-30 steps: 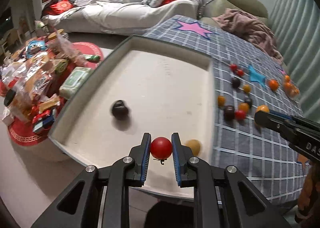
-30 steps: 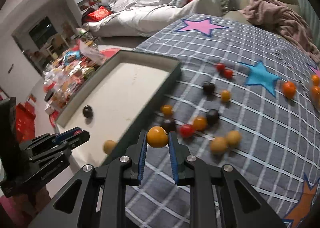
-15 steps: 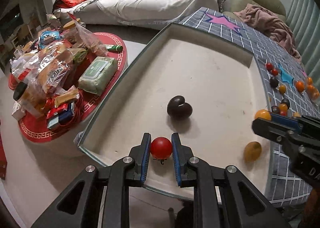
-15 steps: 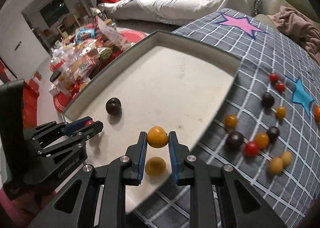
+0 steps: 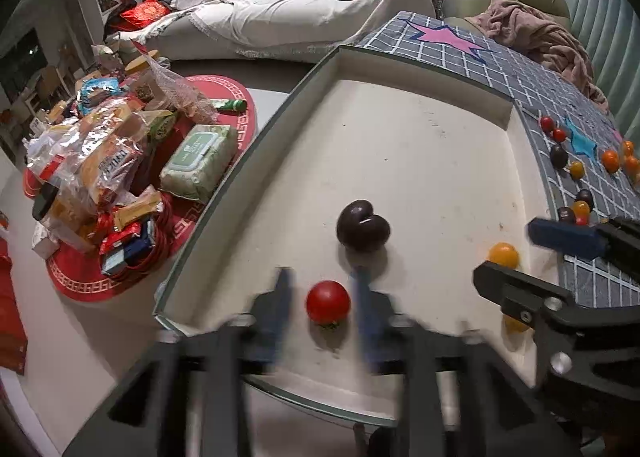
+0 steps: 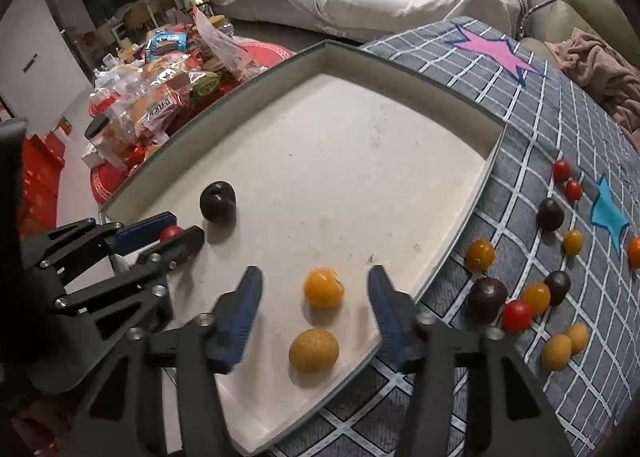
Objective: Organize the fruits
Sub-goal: 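Carry both tomatoes into the white tray and open both grippers, then move both open grippers back over the remaining fruits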
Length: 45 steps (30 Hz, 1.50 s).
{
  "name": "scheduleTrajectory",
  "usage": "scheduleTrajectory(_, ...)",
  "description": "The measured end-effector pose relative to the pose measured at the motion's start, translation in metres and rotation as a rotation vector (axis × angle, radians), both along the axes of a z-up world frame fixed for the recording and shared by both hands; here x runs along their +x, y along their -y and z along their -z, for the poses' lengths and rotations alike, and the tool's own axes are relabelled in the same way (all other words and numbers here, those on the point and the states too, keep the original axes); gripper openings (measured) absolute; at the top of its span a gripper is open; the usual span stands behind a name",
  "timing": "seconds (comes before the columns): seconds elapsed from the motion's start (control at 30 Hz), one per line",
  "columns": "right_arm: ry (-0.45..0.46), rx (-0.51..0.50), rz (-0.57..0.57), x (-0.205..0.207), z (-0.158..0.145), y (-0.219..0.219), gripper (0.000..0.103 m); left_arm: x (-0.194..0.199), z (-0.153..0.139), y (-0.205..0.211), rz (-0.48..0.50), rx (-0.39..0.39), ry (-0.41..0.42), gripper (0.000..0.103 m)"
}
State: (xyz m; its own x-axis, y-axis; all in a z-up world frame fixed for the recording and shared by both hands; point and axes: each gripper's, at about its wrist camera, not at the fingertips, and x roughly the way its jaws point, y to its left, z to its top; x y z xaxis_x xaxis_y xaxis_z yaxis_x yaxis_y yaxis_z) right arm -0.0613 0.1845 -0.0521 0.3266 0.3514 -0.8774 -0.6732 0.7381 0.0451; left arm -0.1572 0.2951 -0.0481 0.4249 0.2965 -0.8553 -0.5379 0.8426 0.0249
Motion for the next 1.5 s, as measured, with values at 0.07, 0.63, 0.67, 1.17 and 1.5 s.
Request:
scheduleTrajectory(0.07,0.008,0.011,0.005,0.0,-0.005,0.004,0.073,-0.003,-0.001,-0.002,-0.01,0.002,0.023,0.064)
scheduleTrajectory(0.63,0.054,0.01,0.2,0.005,-0.022,0.111,0.085,0.005,-0.03,0.052,0.106,0.003,0.057,0.064)
scheduleTrajectory(0.67,0.05,0.01,0.223,0.008,-0.021,0.122,0.085,0.008,-0.034,0.061,0.129,0.003,0.065,0.064)
scheduleTrajectory(1.17,0.025,0.011,0.433,0.033,0.001,0.227,0.085,0.058,-0.036,0.162,0.326,-0.017,0.032,0.064)
scheduleTrajectory(1.5,0.067,-0.007,0.338,0.046,0.018,0.233,0.085,0.098,-0.002,0.184,0.32,-0.013,-0.038,0.064)
